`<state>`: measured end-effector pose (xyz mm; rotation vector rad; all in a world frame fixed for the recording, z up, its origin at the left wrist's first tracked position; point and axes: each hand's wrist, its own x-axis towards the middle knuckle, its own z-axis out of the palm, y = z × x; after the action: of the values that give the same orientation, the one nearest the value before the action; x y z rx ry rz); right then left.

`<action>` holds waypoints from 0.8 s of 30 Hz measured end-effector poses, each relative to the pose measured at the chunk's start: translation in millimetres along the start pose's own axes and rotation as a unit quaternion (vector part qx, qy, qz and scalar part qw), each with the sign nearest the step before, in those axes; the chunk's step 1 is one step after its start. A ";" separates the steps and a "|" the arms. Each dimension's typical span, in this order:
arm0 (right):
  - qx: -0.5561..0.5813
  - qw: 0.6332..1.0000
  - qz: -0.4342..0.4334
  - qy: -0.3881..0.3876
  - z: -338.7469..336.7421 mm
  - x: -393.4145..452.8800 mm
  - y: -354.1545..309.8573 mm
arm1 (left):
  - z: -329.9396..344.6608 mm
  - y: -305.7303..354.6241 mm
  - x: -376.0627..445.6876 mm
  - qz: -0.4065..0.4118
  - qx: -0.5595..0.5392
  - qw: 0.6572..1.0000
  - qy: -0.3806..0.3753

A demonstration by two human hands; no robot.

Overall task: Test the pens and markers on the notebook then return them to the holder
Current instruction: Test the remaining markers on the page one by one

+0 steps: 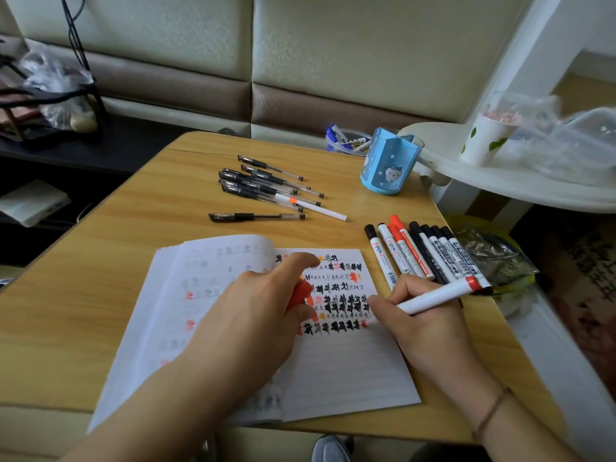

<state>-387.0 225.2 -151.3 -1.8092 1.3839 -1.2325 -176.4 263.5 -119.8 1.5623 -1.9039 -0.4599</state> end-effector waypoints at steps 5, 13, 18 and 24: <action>-0.005 1.000 -0.013 0.001 -0.4 0.9 0.2 | 1.1 -0.3 0.3 0.000 -0.005 1.000 -0.001; -0.006 1.000 0.024 0.002 -1.5 2.6 -1.9 | 3.1 -1.6 -0.1 -0.001 0.001 1.000 0.008; 0.076 0.996 0.050 0.013 -5.2 -1.4 -16.4 | 1.1 2.3 -1.2 0.016 -0.002 1.000 0.017; 0.281 0.957 0.063 -0.044 -10.3 -10.5 -40.2 | -1.1 7.2 -1.0 0.050 -0.033 0.998 0.024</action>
<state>-378.9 249.1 -116.7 -1.3400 0.9521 -1.2954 -180.9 266.3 -114.8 1.4167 -1.9013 -0.4319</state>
